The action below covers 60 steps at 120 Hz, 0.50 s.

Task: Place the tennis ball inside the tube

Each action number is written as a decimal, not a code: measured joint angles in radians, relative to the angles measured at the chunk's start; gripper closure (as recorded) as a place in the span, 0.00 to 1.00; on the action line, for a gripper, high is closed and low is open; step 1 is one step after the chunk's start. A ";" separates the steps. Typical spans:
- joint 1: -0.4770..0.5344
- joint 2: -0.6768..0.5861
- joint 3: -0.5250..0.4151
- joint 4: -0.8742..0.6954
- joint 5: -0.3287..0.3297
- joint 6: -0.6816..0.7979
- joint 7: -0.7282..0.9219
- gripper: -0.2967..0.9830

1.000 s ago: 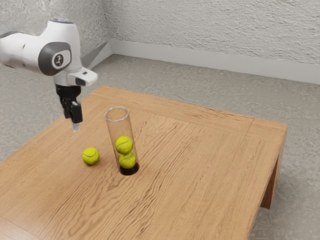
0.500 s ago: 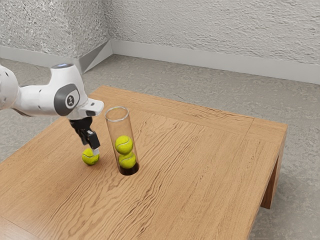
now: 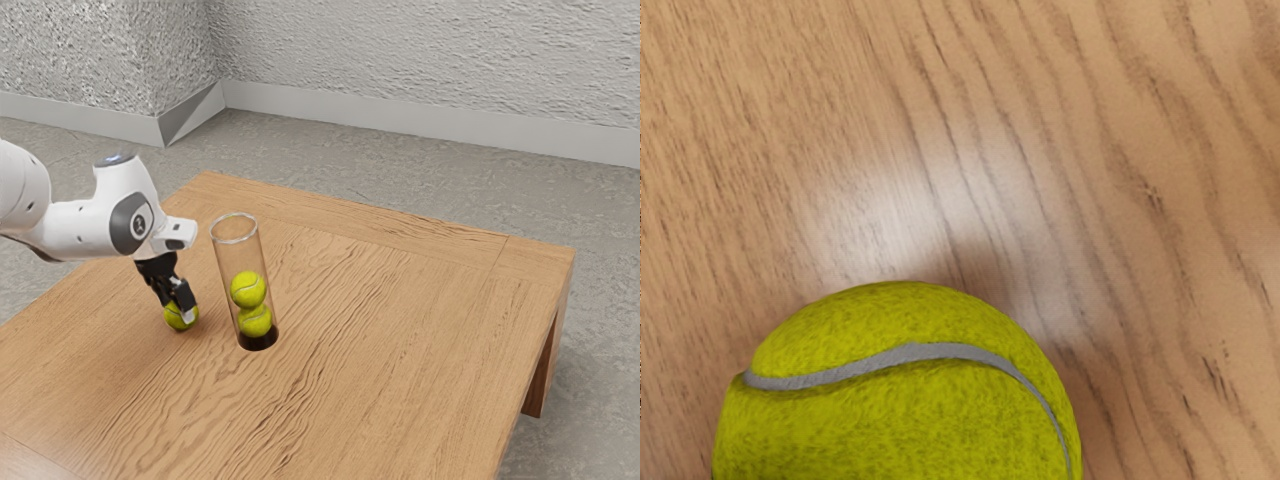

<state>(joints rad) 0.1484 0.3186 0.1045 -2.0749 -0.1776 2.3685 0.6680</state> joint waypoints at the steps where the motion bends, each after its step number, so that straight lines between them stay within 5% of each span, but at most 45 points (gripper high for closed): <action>1: 0.001 0.001 0.000 0.000 -0.001 0.001 0.000 0.28; 24: 0.003 0.023 0.000 0.011 -0.018 0.016 0.007 0.42; 60: 0.009 -0.010 -0.010 0.012 -0.040 0.036 0.012 0.45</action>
<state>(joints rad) 0.1575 0.3089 0.0949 -2.0632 -0.2175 2.4041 0.6798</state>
